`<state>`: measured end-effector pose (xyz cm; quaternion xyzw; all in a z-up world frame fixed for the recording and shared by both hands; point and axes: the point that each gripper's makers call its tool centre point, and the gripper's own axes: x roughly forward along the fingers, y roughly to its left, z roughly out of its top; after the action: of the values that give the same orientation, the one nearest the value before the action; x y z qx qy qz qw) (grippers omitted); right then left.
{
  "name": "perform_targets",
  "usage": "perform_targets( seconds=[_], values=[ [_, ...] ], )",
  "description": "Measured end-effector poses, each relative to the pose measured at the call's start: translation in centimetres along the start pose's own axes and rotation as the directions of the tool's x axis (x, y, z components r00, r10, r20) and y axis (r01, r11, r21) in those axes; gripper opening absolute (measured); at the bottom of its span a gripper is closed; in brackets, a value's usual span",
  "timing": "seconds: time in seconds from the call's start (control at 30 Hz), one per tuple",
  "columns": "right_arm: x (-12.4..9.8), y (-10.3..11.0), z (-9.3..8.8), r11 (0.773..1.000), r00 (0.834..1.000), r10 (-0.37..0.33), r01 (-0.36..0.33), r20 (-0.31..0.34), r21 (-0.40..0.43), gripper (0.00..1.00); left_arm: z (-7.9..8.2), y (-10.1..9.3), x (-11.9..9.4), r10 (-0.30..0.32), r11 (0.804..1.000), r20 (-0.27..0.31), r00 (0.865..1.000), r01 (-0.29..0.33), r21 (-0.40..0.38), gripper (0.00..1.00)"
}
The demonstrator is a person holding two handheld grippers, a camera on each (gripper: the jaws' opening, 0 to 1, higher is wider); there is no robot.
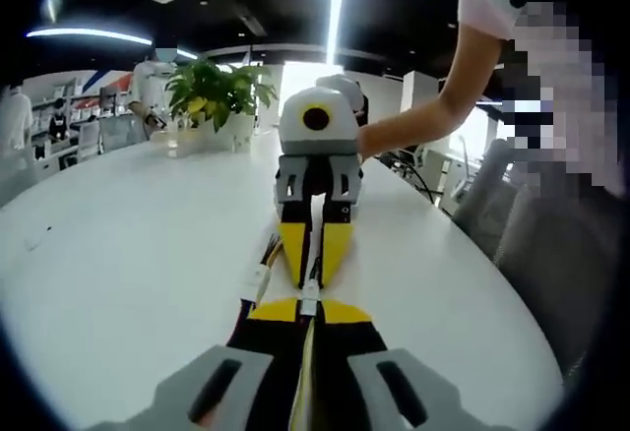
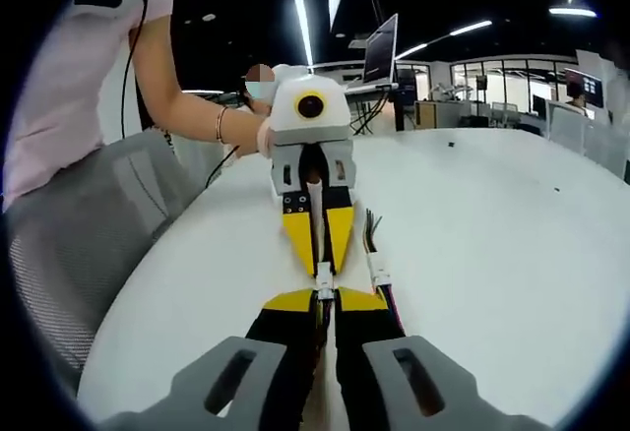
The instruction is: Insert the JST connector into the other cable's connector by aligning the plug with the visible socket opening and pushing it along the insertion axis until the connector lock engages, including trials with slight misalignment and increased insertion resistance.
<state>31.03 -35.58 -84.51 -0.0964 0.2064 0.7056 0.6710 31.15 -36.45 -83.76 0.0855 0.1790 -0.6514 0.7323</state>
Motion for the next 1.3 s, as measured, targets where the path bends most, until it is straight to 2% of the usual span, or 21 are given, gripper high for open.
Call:
perform_targets(
  seconds=[0.37, 0.57, 1.1, 1.3],
  values=[
    [0.07, -0.10, -0.19, 1.000, 1.000, -0.014, 0.014, 0.012, -0.005, 0.04, -0.16, 0.01, -0.28, 0.000, 1.000, -0.003, 1.000, 0.000, -0.007, 0.00],
    [0.04, -0.11, -0.16, 1.000, 1.000, -0.021, 0.021, 0.019, 0.004, 0.04, -0.09, -0.14, -0.19, 0.010, 1.000, -0.015, 1.000, -0.010, 0.017, 0.00],
    [-0.30, 0.29, -0.23, 1.000, 1.000, -0.011, 0.011, 0.020, 0.005, 0.07, -0.33, 0.16, -0.56, 0.028, 0.999, -0.026, 0.999, -0.029, -0.024, 0.01],
    [-0.68, 0.20, -0.29, 0.999, 0.999, -0.026, 0.025, 0.023, 0.021, 0.06, -0.22, -0.22, -0.74, 0.025, 0.999, -0.023, 0.999, -0.026, -0.044, 0.08]
  ],
)
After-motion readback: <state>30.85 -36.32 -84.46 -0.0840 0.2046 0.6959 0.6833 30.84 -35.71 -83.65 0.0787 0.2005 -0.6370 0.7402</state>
